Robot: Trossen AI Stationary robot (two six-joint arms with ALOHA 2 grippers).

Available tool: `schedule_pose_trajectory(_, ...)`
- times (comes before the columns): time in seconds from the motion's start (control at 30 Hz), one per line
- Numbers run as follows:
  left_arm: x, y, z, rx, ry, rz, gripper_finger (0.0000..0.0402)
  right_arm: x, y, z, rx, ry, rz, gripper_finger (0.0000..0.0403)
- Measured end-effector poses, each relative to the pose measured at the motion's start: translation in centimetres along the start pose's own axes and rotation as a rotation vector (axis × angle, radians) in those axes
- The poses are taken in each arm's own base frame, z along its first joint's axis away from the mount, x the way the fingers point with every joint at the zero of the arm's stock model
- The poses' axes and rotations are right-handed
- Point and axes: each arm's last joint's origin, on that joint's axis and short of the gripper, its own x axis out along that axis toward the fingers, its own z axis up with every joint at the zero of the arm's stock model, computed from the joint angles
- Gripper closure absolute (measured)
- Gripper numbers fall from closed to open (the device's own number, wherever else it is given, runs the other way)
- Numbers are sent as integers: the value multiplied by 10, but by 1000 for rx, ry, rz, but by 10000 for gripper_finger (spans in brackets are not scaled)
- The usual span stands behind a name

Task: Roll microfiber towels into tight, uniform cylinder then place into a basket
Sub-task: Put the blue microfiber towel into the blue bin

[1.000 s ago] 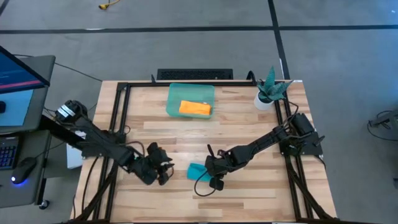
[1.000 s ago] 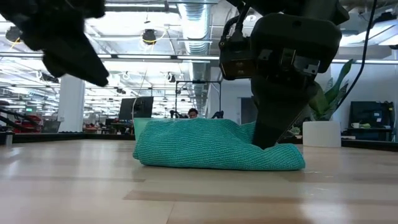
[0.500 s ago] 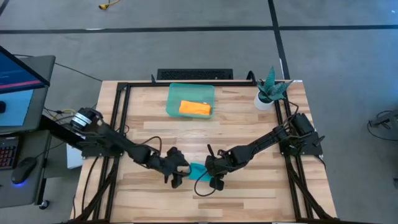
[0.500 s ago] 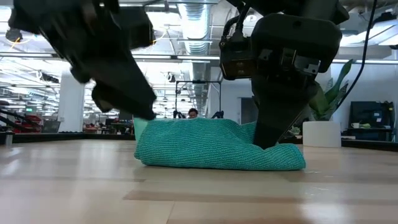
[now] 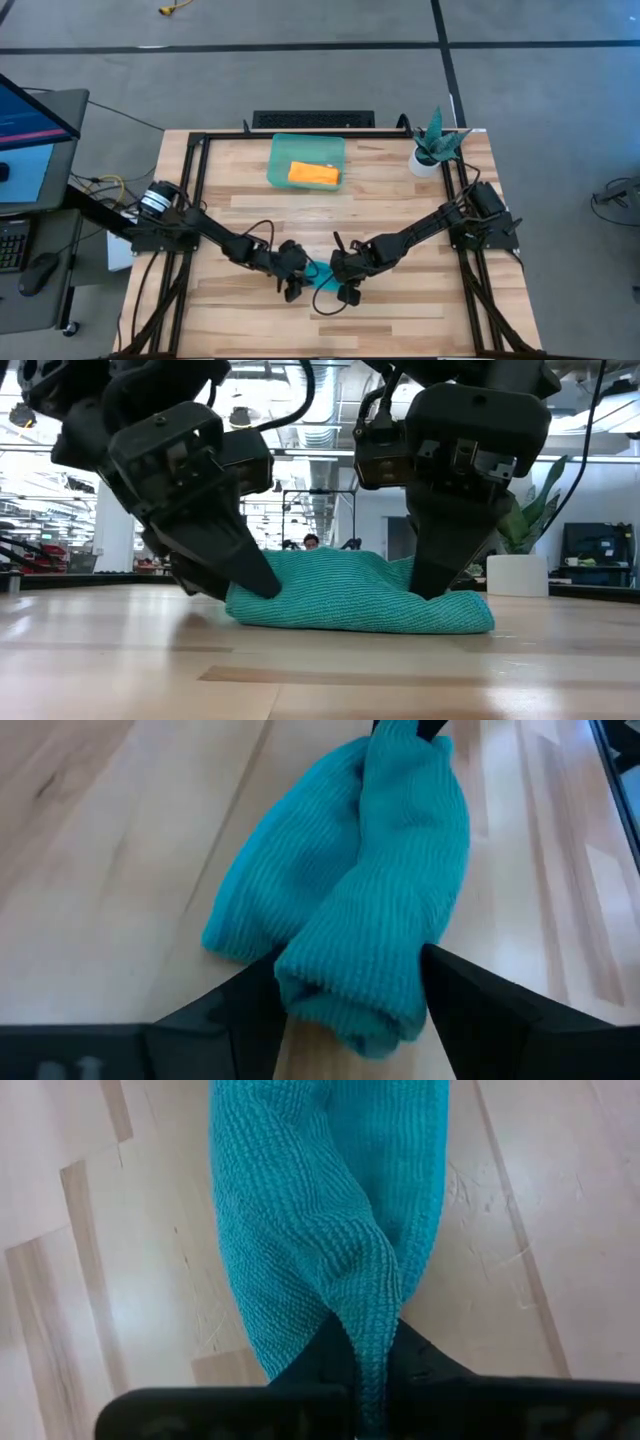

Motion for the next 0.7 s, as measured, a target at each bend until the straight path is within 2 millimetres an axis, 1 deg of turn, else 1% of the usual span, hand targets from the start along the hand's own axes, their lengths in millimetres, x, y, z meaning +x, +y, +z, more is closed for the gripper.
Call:
schedule_pose_trajectory(0.1, 3, 0, 1, 44, -24, -14, 192, 0, 0, 0, -1, 3, -2, 375)
schedule_pose_trajectory(0.17, 4, 0, 1, 57, -34, -21, 214, 0, -1, 0, -1, 2, -7, 374)
schedule_pose_trajectory(0.23, 3, -2, 1, 66, -36, -28, 252, 0, -1, 0, -6, 0, -14, 377)
schedule_pose_trajectory(0.37, 2, -2, 0, 87, -31, -28, 358, 0, -2, 0, -13, -8, -24, 378)
schedule_pose_trajectory(0.4, 3, -2, 0, 93, -28, -26, 378, 0, -2, 1, -25, -13, -31, 378)
schedule_pose_trajectory(0.43, 3, -2, 0, 94, -25, -30, 386, 0, -2, 1, -38, -16, -37, 378)
schedule_pose_trajectory(0.57, 3, 6, 7, 91, -2, -60, 386, 0, -9, 6, -46, -21, -45, 378)
schedule_pose_trajectory(0.7, -7, 17, 21, 94, 15, -32, 396, -1, -22, 14, -55, -31, -63, 378)
